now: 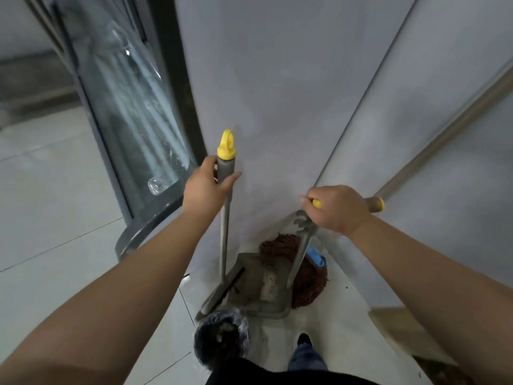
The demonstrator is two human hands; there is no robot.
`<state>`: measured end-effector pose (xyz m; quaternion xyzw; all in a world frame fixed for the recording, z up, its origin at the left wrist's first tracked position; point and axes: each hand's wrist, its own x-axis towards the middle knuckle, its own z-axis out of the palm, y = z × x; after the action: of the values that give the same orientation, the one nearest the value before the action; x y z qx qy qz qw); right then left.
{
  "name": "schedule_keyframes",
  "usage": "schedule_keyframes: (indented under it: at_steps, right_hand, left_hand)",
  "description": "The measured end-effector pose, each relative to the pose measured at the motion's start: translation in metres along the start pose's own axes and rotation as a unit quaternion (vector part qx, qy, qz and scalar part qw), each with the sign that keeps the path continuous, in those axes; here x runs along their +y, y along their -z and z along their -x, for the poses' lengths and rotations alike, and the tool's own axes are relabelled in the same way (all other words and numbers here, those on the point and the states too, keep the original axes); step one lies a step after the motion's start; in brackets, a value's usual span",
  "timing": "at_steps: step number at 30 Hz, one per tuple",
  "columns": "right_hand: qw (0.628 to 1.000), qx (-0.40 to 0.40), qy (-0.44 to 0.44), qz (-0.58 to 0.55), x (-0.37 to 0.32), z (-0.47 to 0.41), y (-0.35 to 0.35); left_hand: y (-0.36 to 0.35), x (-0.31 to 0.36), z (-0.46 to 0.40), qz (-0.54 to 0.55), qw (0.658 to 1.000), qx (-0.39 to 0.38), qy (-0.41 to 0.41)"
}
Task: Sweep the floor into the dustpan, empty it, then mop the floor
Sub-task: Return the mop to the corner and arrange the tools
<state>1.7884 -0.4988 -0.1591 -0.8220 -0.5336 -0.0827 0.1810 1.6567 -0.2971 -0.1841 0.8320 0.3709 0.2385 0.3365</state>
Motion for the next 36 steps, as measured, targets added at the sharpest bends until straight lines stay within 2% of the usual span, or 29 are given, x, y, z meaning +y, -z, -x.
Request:
schedule_keyframes:
  at_steps: [5,9,13,17,24,28,31,33,36]
  right_hand:
    - [0.988,-0.007,0.143,-0.049,0.012,-0.028,-0.014]
    - [0.970,-0.069,0.200,-0.121,0.028,-0.037,-0.029]
    - [0.952,-0.063,0.271,-0.129,0.057,-0.057,-0.029]
    - [0.938,-0.130,0.294,-0.131,0.067,-0.077,-0.034]
    - [0.917,-0.142,0.345,-0.139,0.061,-0.072,-0.049]
    - [0.917,-0.212,0.311,-0.133,0.056,-0.075,-0.055]
    - [0.918,-0.227,0.294,-0.137,0.046,-0.071,-0.057]
    - [0.927,-0.214,0.277,-0.138,0.040,-0.069,-0.056]
    - [0.941,-0.102,0.275,-0.171,0.028,-0.074,-0.050]
  left_hand:
    - [0.000,0.018,0.015,-0.026,0.998,0.041,0.045]
    - [-0.005,0.034,0.027,-0.066,0.991,0.071,0.097]
    - [-0.016,0.049,0.034,-0.082,0.984,0.097,0.127]
    - [-0.028,0.061,0.039,-0.090,0.983,0.099,0.130]
    - [-0.042,0.056,0.051,-0.087,0.976,0.112,0.163]
    - [-0.043,0.057,0.058,-0.083,0.975,0.124,0.165]
    - [-0.039,0.052,0.061,-0.080,0.972,0.120,0.184]
    - [-0.034,0.046,0.062,-0.083,0.971,0.117,0.193]
    - [-0.022,0.039,0.058,-0.069,0.973,0.128,0.178]
